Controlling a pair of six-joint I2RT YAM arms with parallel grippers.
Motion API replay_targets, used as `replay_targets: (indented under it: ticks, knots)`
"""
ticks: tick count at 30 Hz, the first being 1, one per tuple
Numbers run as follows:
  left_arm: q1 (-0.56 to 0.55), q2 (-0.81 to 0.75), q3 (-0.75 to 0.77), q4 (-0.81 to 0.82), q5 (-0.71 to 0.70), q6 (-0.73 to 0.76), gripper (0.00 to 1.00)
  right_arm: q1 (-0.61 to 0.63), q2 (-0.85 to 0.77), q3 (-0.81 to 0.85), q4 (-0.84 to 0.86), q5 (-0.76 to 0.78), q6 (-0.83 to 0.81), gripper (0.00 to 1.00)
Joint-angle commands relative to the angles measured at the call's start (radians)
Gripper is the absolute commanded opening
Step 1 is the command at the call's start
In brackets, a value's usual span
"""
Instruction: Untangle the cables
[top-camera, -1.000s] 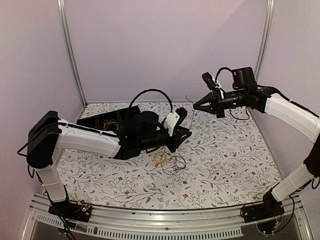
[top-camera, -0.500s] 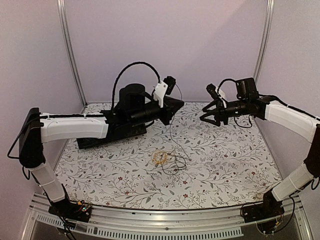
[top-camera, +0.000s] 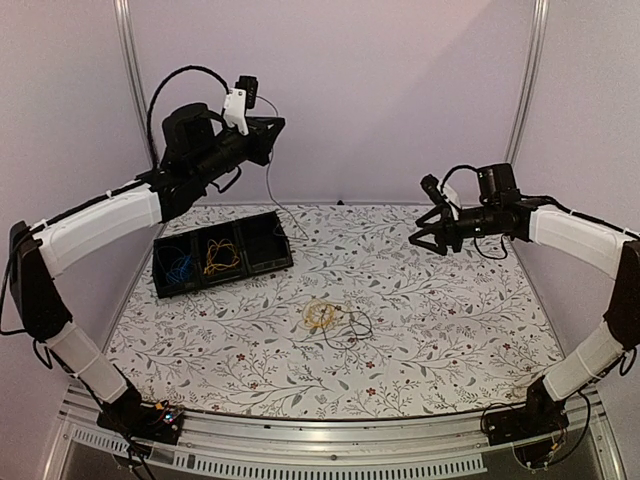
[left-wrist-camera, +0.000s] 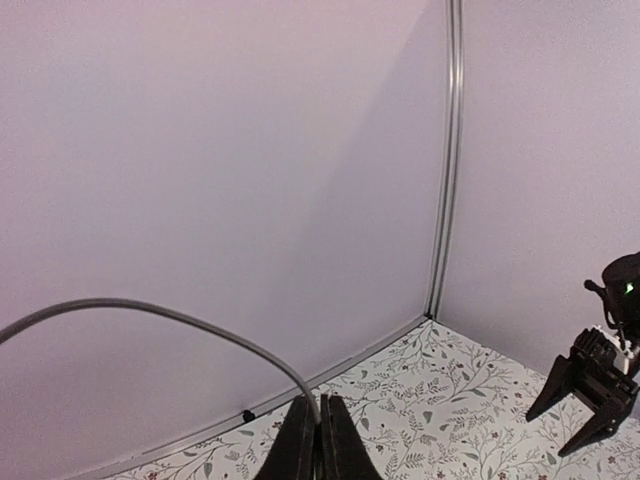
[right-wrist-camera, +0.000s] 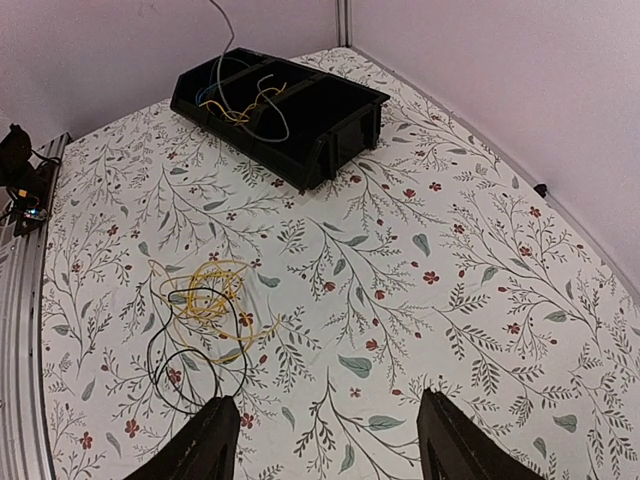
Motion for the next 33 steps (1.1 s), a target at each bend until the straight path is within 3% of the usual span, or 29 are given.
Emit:
replay_targets:
  ticks: [1, 13, 22, 28, 33]
  knots:
    - [0.078, -0.016, -0.013, -0.043, -0.02, 0.0, 0.0, 0.003, 0.02, -0.005, 0.005, 0.015, -0.03, 0.65]
    - [0.226, 0.095, -0.057, -0.004, -0.001, 0.07, 0.0, 0.003, 0.044, -0.006, -0.013, 0.016, -0.056, 0.65]
    - [0.245, 0.288, -0.061, 0.051, 0.055, 0.117, 0.0, 0.003, 0.08, 0.001, -0.034, 0.011, -0.075, 0.65]
    - [0.249, 0.355, -0.07, 0.061, 0.067, 0.095, 0.0, 0.003, 0.096, 0.005, -0.045, 0.013, -0.088, 0.65]
    - [0.249, 0.394, -0.048, -0.045, 0.102, 0.002, 0.0, 0.003, 0.125, 0.027, -0.083, 0.004, -0.103, 0.64]
